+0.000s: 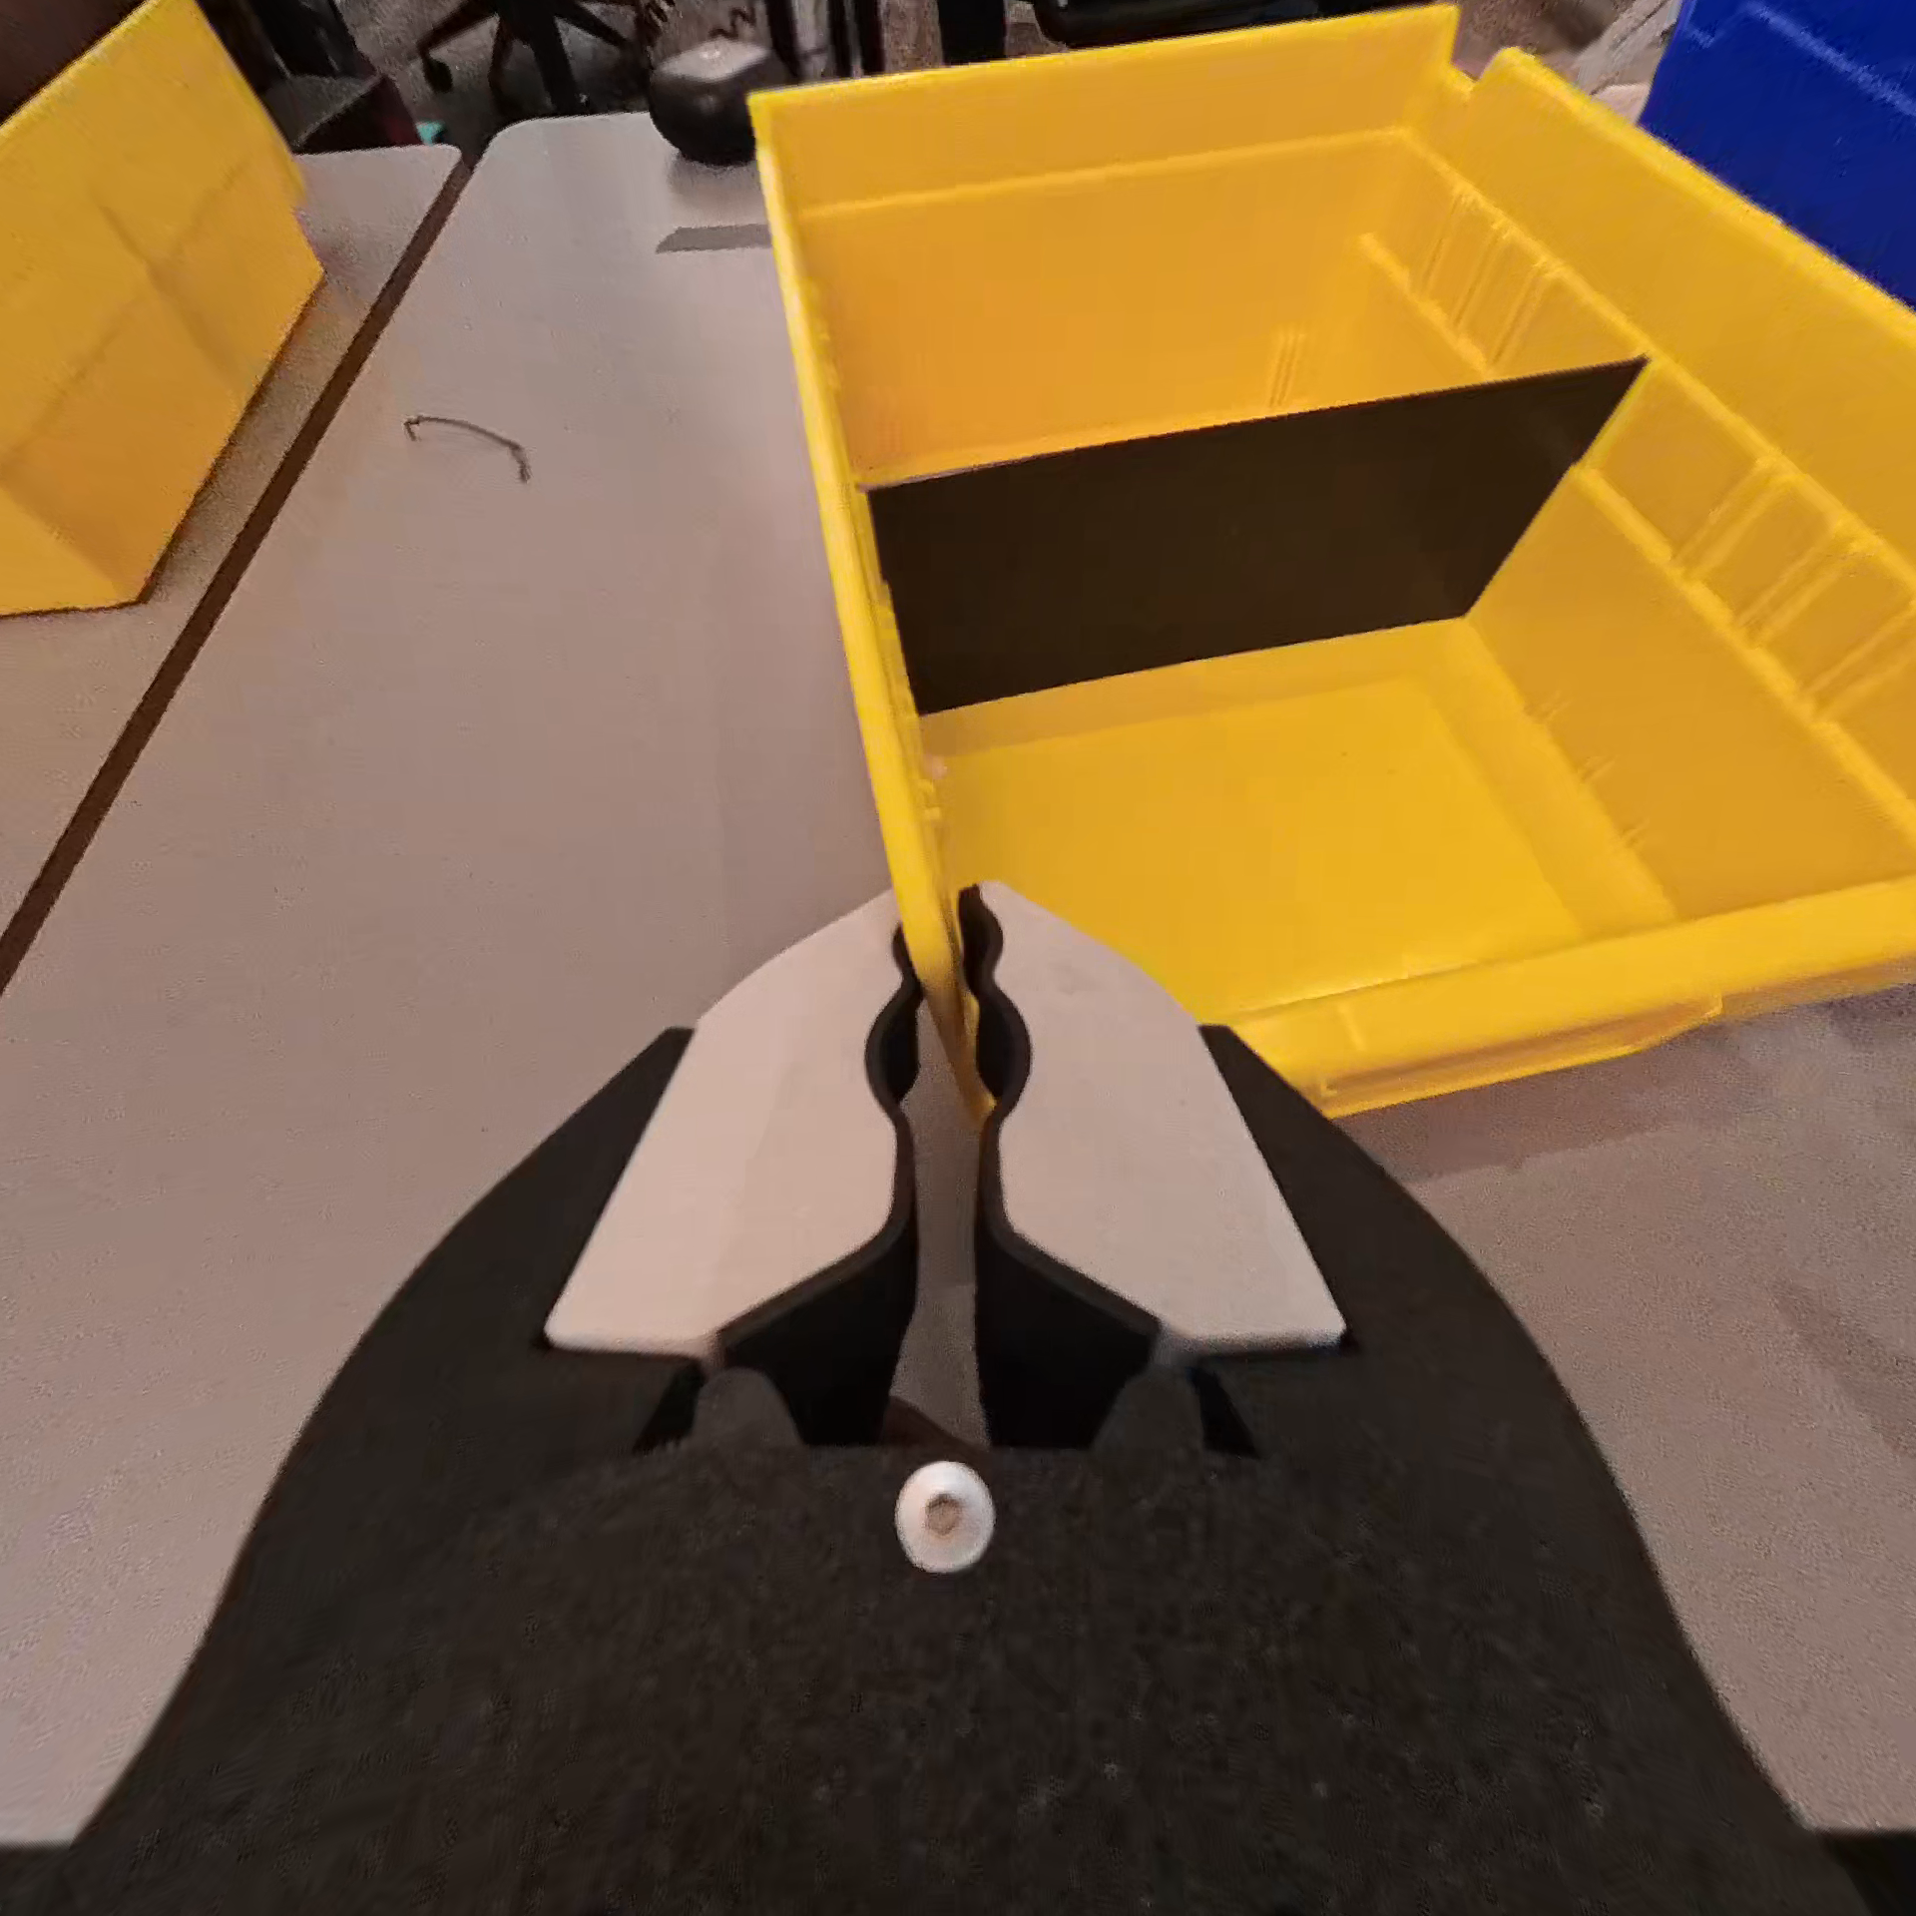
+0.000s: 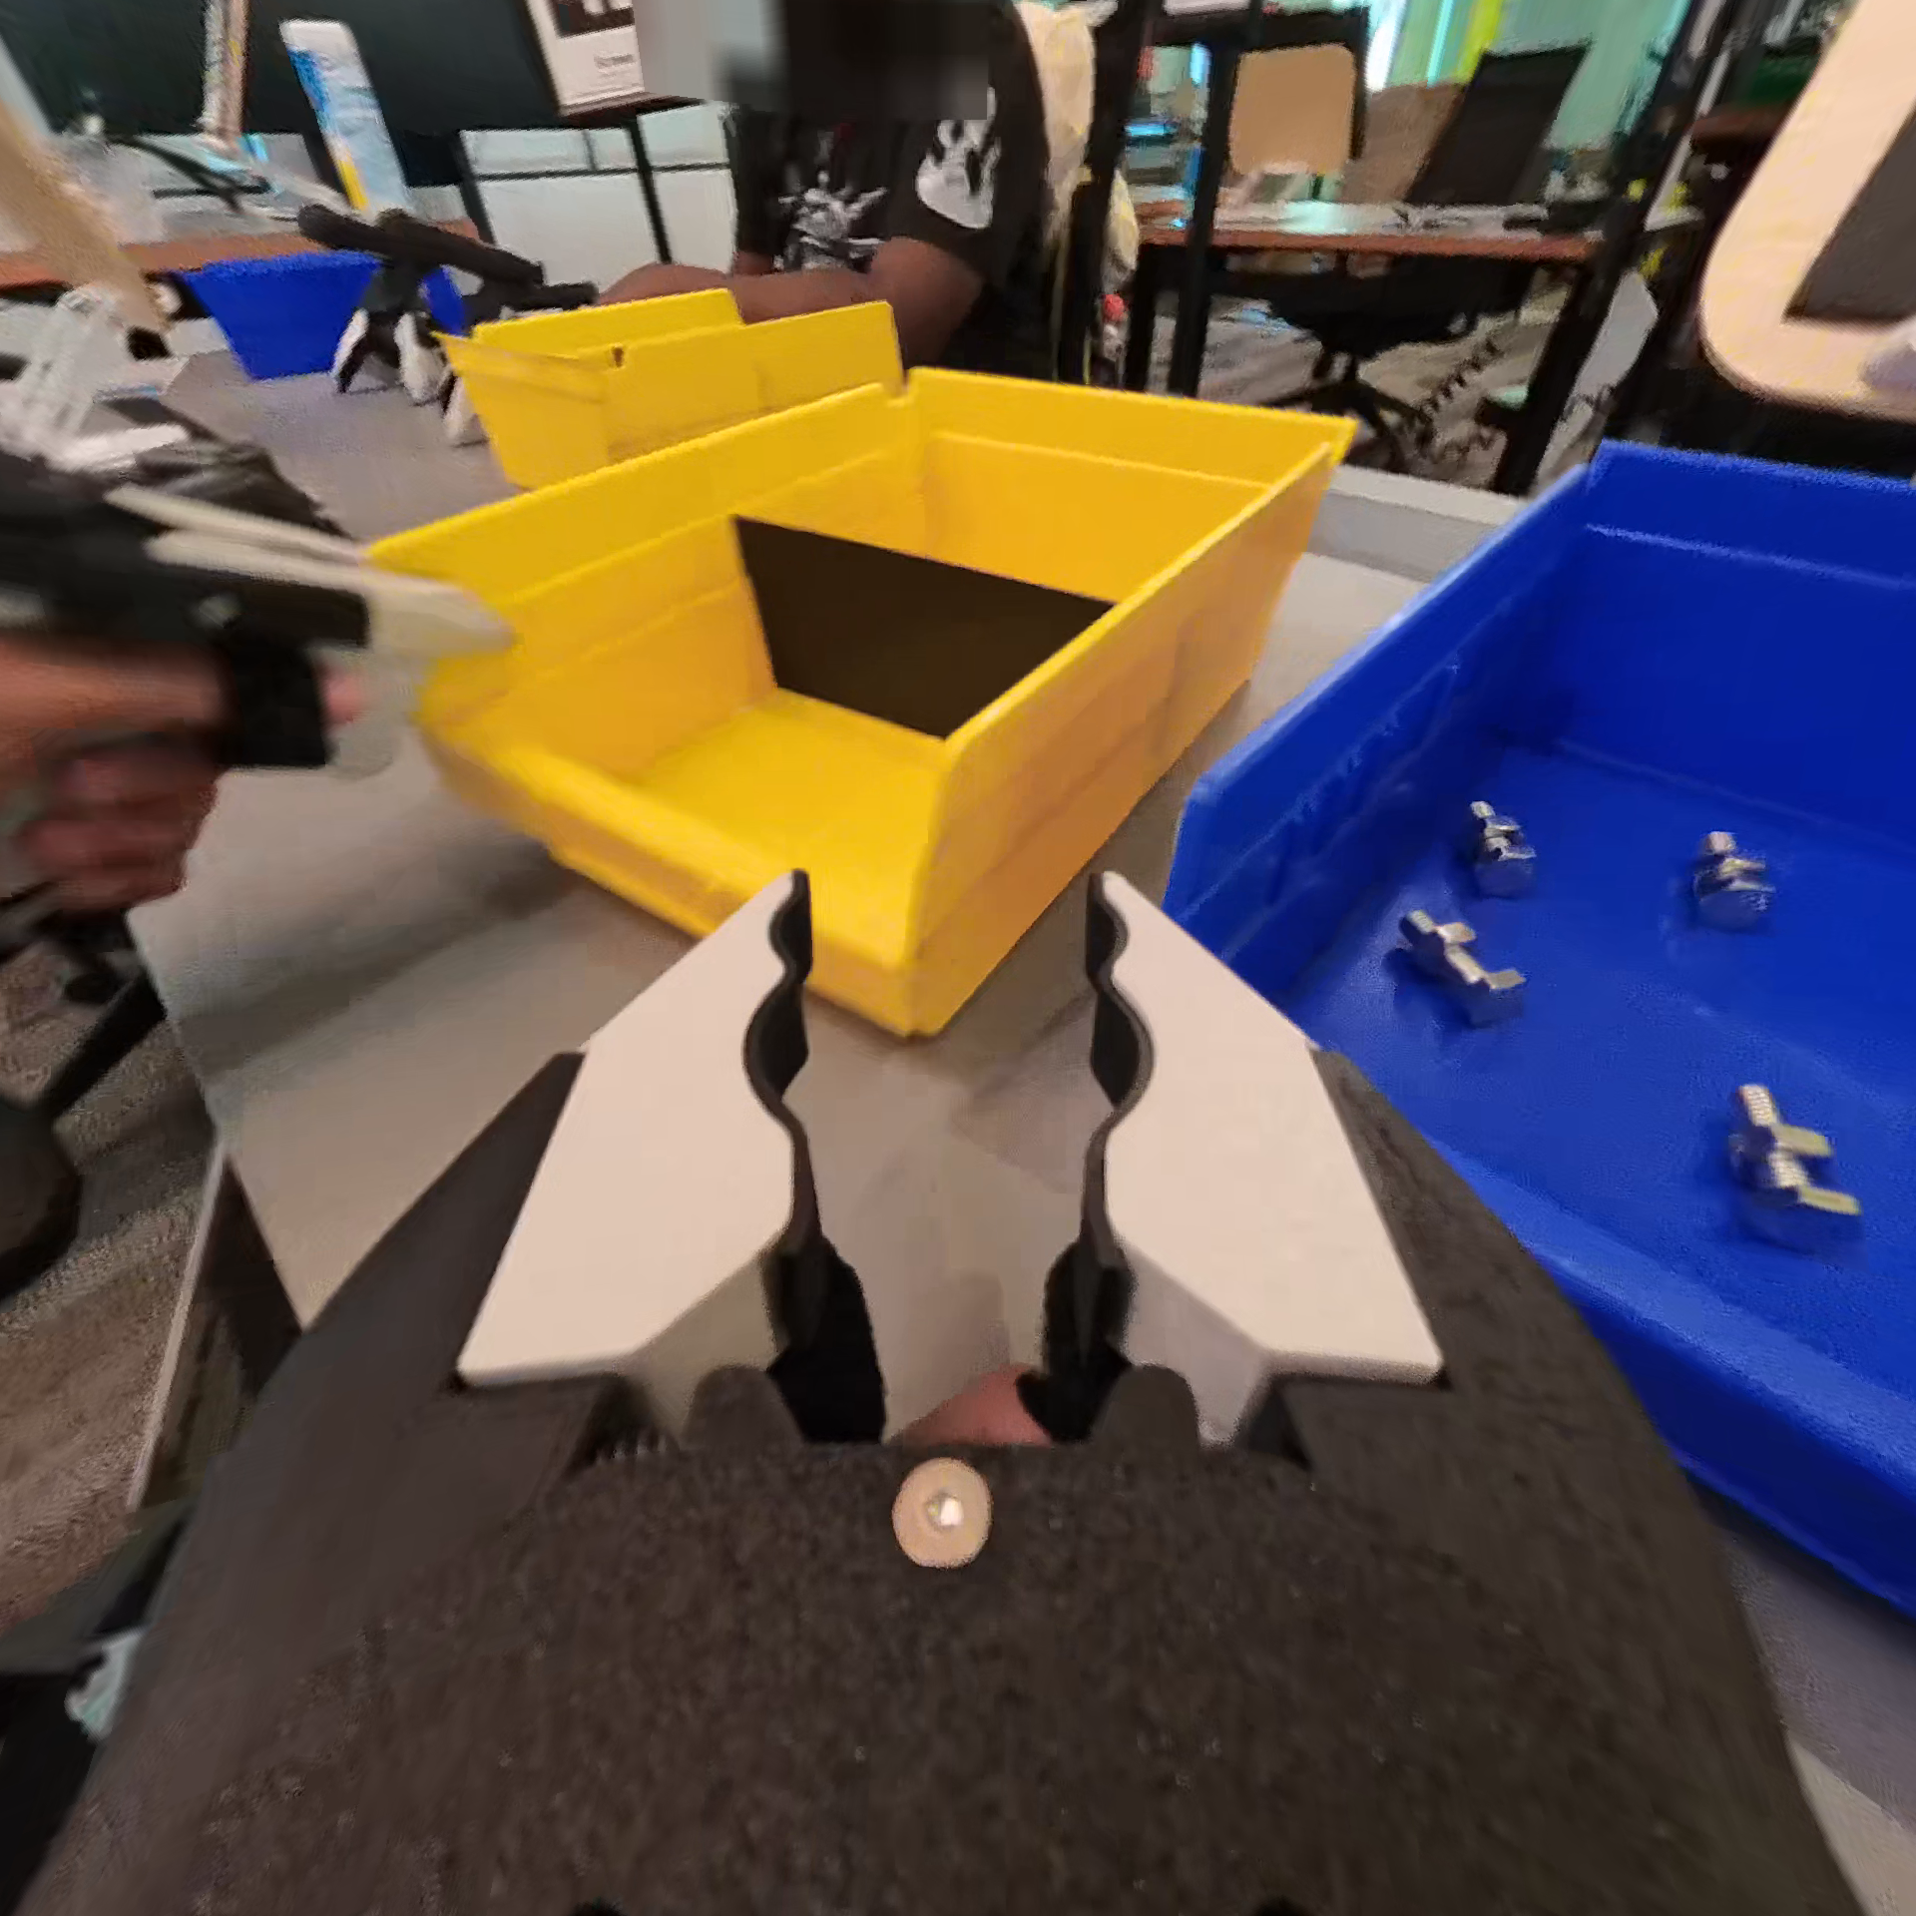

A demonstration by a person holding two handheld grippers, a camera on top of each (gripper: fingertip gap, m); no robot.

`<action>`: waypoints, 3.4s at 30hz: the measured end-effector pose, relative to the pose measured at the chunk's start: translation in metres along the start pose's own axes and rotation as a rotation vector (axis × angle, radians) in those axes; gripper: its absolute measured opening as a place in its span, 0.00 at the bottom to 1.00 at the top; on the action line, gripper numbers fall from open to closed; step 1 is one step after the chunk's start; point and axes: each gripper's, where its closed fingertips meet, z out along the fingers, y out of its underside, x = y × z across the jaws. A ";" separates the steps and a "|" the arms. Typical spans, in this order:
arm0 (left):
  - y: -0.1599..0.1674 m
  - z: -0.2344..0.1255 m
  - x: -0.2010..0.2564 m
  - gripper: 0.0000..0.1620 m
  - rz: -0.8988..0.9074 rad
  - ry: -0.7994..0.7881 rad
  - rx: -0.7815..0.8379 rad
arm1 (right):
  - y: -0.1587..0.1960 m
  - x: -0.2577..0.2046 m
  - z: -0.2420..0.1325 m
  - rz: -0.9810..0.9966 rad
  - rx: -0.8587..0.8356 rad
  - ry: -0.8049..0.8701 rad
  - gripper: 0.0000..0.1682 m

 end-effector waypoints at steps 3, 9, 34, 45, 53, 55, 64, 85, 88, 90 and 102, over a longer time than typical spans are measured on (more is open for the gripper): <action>0.012 -0.024 0.002 0.03 -0.028 -0.023 0.046 | -0.002 0.003 0.021 0.025 -0.044 0.049 0.29; 0.020 -0.044 0.000 0.04 0.004 -0.145 0.139 | 0.003 -0.008 0.042 0.076 -0.105 0.155 0.04; -0.255 -0.087 0.235 0.03 0.086 0.210 0.681 | -0.228 0.179 -0.183 -0.083 0.403 0.668 0.02; -0.196 -0.006 0.529 0.04 0.152 0.521 0.450 | -0.070 0.396 -0.350 0.143 0.040 1.012 0.02; -0.100 0.045 0.577 0.05 0.215 0.475 0.286 | 0.042 0.443 -0.349 0.266 -0.094 0.897 0.02; -0.088 0.047 0.580 0.06 0.231 0.476 0.290 | 0.048 0.448 -0.346 0.264 -0.081 0.888 0.02; -0.049 0.034 0.601 0.25 0.272 0.673 0.064 | 0.081 0.458 -0.344 0.372 -0.161 0.893 0.04; -0.072 0.038 0.245 0.30 0.042 0.222 0.176 | 0.002 0.205 -0.104 0.197 -0.036 0.509 0.33; -0.043 0.061 0.245 0.28 0.126 0.205 0.063 | 0.021 0.213 -0.085 0.223 -0.098 0.556 0.33; -0.034 0.066 0.256 0.16 0.066 0.291 0.003 | 0.035 0.217 -0.077 0.220 -0.161 0.585 0.27; -0.056 0.071 0.144 0.01 0.041 0.105 0.006 | 0.007 0.160 -0.021 0.242 -0.164 0.647 0.02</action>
